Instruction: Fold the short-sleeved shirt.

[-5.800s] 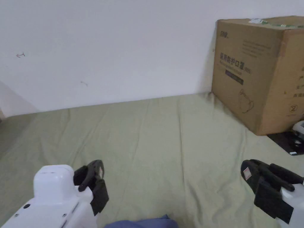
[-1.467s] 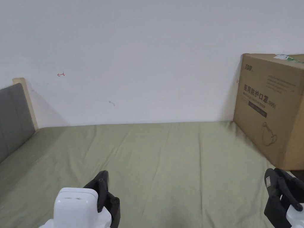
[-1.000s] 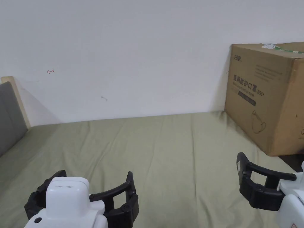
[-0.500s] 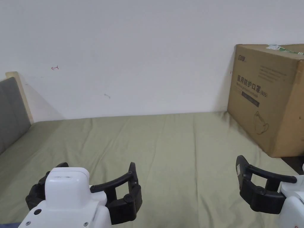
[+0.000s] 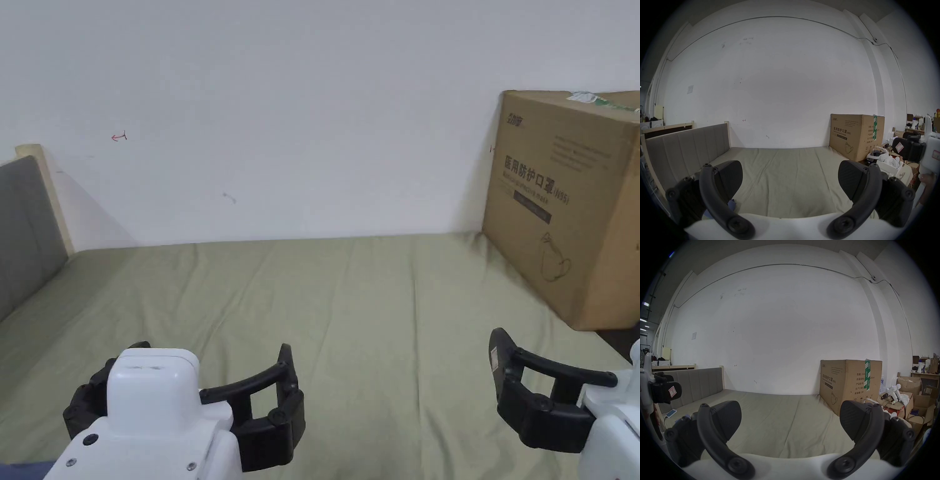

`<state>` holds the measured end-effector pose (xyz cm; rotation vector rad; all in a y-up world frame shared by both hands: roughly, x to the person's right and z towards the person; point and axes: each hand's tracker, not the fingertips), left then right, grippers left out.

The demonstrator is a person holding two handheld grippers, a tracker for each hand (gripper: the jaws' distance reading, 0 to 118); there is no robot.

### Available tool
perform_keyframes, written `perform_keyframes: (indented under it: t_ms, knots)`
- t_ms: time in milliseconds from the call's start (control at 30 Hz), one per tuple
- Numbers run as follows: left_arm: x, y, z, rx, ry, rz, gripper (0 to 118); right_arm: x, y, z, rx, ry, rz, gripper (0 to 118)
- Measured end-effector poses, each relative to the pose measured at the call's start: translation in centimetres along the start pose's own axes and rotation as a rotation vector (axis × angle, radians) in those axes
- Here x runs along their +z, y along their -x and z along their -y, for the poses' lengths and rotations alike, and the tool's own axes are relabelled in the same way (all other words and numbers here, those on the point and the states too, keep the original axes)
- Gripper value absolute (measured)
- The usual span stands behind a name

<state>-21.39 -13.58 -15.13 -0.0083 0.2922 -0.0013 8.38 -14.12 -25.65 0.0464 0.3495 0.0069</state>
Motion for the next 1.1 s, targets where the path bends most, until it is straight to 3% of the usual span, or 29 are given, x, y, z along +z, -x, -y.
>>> perform_keyframes:
  t_ms: [200,433,533,667,867,1100]
  knots:
    - [0.0,0.3,0.0,0.033,0.016,0.066,117,-0.1,0.2,0.2,0.003,0.02,-0.005,118]
    - [0.0,0.7,0.5,0.075,0.031,0.044,117,0.0,0.5,0.2,0.012,0.03,-0.011,118]
    - [-0.2,0.5,0.5,0.058,0.052,-0.039,117,0.1,0.7,0.2,0.023,0.028,0.001,118]
    - [-0.4,1.2,0.4,0.14,0.058,0.045,117,0.1,0.7,0.1,0.015,0.024,0.001,118]
    - [-1.1,0.2,0.2,0.025,0.117,-0.08,114,0.2,0.8,0.4,0.01,0.031,-0.014,118]
    - [-1.1,-1.0,0.0,0.033,0.141,-0.015,111,0.6,0.8,0.2,-0.004,0.03,0.0,118]
